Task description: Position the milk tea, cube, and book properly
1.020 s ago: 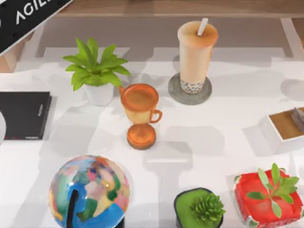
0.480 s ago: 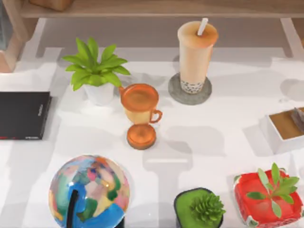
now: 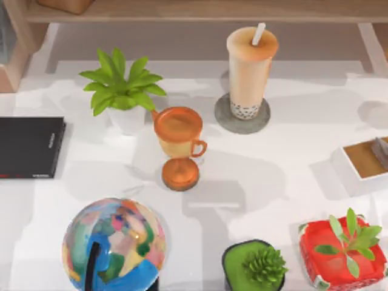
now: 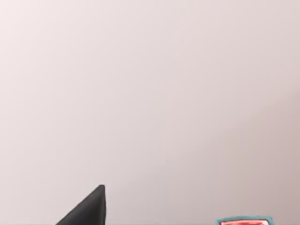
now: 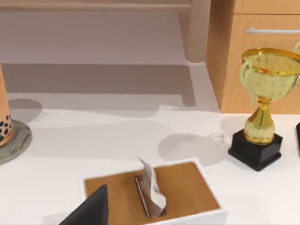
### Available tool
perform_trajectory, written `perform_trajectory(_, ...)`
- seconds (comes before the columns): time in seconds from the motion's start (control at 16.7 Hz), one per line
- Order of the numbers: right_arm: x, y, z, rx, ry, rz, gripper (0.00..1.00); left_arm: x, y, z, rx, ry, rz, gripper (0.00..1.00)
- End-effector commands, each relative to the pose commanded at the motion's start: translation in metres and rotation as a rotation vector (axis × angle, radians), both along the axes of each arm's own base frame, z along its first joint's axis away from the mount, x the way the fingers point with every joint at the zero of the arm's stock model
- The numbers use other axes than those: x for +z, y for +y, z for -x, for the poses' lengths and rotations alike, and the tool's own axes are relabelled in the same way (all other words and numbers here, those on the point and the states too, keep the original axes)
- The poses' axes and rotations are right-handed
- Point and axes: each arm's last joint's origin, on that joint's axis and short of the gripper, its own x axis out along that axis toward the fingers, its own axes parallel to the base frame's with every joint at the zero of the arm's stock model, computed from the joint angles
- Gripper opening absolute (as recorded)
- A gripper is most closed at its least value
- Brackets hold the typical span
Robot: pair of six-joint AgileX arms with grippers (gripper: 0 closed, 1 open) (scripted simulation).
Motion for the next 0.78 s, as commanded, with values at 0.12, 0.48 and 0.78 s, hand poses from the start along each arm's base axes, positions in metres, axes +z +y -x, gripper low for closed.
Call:
perform_trajectory(0.12, 0.0, 0.0, 0.0, 0.0, 0.0, 0.0, 1.0, -0.05, 0.009, -0.002, -0.051, 0.119, 0.058, 1.0)
perform_trajectory(0.48, 0.0, 0.0, 0.0, 0.0, 0.0, 0.0, 1.0, -0.107, 0.007, -0.004, -0.119, 0.262, 0.149, 1.0)
perform_trajectory(0.78, 0.0, 0.0, 0.0, 0.0, 0.0, 0.0, 1.0, -0.099, 0.001, -0.01, -0.116, 0.26, 0.148, 1.0)
